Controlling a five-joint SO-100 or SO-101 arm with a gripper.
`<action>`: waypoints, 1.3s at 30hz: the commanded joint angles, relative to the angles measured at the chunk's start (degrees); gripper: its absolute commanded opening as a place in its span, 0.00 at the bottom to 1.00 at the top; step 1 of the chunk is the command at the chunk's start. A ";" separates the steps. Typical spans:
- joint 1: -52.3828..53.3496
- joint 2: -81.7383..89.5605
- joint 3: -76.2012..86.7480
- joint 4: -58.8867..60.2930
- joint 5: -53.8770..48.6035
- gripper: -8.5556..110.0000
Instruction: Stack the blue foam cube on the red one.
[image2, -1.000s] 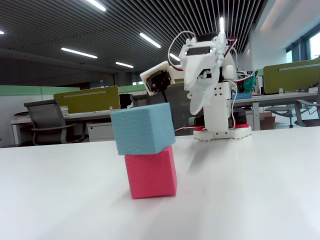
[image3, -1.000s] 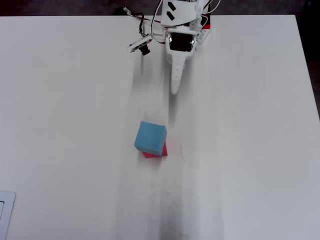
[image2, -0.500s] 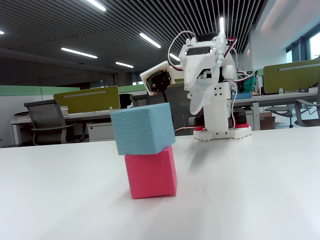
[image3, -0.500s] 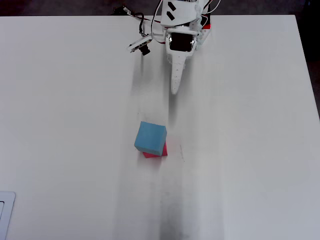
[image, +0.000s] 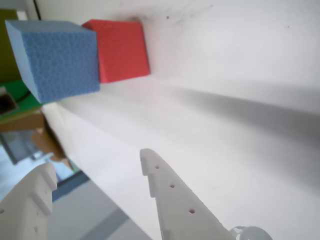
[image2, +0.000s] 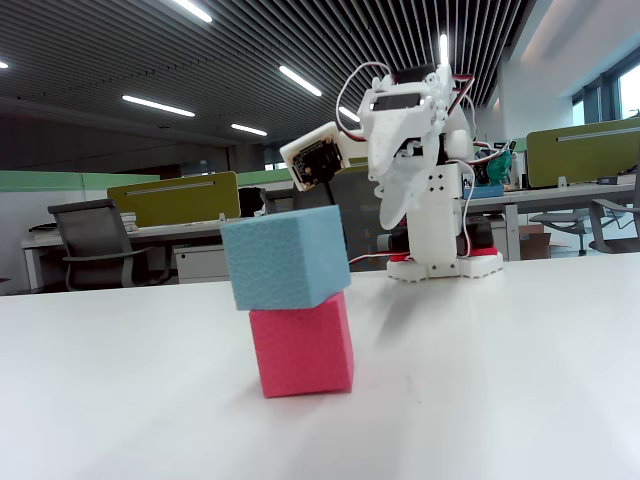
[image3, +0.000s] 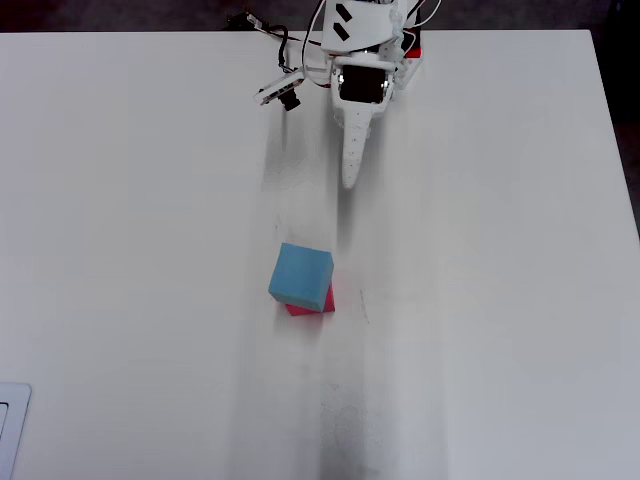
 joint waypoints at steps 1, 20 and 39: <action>-0.18 0.44 -0.35 0.18 0.26 0.26; 0.44 0.44 -0.35 0.35 0.26 0.26; 5.89 0.53 -0.35 0.26 0.26 0.26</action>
